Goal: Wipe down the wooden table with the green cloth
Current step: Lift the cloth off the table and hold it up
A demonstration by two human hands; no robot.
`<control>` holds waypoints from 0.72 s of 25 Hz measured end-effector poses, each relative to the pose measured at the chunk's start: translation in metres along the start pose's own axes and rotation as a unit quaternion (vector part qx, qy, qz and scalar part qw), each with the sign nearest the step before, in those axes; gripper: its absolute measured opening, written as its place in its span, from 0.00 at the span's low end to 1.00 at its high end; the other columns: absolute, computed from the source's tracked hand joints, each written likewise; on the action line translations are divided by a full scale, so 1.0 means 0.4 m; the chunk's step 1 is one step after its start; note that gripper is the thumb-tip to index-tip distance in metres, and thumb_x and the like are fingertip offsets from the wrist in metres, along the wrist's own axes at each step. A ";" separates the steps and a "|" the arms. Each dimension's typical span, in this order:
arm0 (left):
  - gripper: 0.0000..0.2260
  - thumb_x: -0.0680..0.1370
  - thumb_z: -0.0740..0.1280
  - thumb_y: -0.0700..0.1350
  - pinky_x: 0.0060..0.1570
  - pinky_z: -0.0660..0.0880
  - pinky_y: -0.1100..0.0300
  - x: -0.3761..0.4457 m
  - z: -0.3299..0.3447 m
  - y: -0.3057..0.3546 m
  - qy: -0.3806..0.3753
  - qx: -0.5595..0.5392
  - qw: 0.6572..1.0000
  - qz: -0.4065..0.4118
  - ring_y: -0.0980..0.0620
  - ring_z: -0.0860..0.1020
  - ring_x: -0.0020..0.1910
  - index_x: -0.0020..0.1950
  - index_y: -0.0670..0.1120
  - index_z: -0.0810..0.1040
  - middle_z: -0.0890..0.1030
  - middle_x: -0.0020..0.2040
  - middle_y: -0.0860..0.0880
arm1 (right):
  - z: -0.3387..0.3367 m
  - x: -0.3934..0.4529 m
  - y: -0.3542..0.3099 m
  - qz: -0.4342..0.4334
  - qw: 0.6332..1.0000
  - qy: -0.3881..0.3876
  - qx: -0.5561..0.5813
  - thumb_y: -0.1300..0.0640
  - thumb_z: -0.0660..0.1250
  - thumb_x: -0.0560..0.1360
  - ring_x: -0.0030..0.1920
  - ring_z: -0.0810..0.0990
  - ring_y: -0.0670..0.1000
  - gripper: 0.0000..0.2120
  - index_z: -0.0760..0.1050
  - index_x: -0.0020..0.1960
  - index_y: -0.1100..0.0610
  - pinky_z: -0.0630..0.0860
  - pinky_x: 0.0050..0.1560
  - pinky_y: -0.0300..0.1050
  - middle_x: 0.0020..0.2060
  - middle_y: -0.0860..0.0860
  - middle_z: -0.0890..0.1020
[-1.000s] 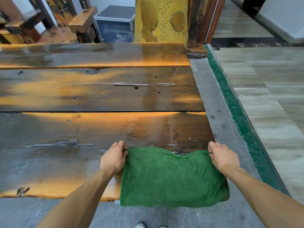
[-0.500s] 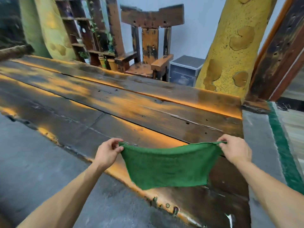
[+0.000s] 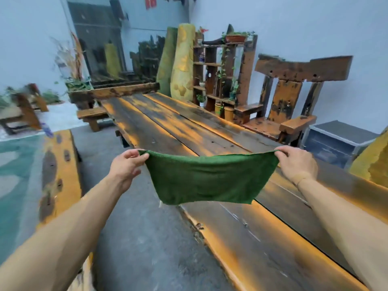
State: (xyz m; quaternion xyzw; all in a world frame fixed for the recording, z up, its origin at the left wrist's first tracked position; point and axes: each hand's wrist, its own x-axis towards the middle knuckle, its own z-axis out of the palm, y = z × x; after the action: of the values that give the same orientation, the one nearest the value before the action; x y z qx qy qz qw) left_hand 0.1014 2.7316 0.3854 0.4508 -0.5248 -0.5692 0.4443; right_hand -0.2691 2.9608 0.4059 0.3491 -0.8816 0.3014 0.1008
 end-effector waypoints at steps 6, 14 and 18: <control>0.07 0.75 0.75 0.40 0.37 0.71 0.57 0.107 -0.343 0.107 0.131 0.068 0.986 0.079 0.51 0.79 0.44 0.45 0.49 0.80 0.80 0.43 0.50 | 0.227 0.067 -0.400 -0.066 0.995 -0.021 0.078 0.47 0.57 0.83 0.58 0.76 0.59 0.14 0.81 0.59 0.46 0.76 0.50 0.52 0.53 0.54 0.84; 0.11 0.78 0.70 0.34 0.39 0.71 0.57 0.300 -0.636 0.123 0.280 -0.031 0.957 0.065 0.50 0.78 0.46 0.45 0.50 0.77 0.81 0.47 0.49 | 0.449 0.129 -0.831 -0.167 0.979 -0.048 0.106 0.49 0.56 0.85 0.57 0.76 0.62 0.16 0.80 0.62 0.50 0.75 0.51 0.52 0.52 0.58 0.83; 0.12 0.79 0.69 0.34 0.36 0.71 0.61 0.432 -0.698 0.144 0.335 -0.049 0.937 0.087 0.54 0.77 0.42 0.46 0.51 0.75 0.80 0.47 0.49 | 0.560 0.211 -0.993 -0.194 0.973 -0.048 0.112 0.49 0.55 0.85 0.55 0.77 0.62 0.16 0.80 0.60 0.51 0.77 0.52 0.55 0.53 0.57 0.84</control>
State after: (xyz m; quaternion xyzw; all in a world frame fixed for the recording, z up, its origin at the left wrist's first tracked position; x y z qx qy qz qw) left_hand 0.3423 2.5045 0.4230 0.5458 -0.3545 -0.3696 0.6632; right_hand -0.0552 2.5509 0.4431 0.5367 -0.7613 0.3561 0.0752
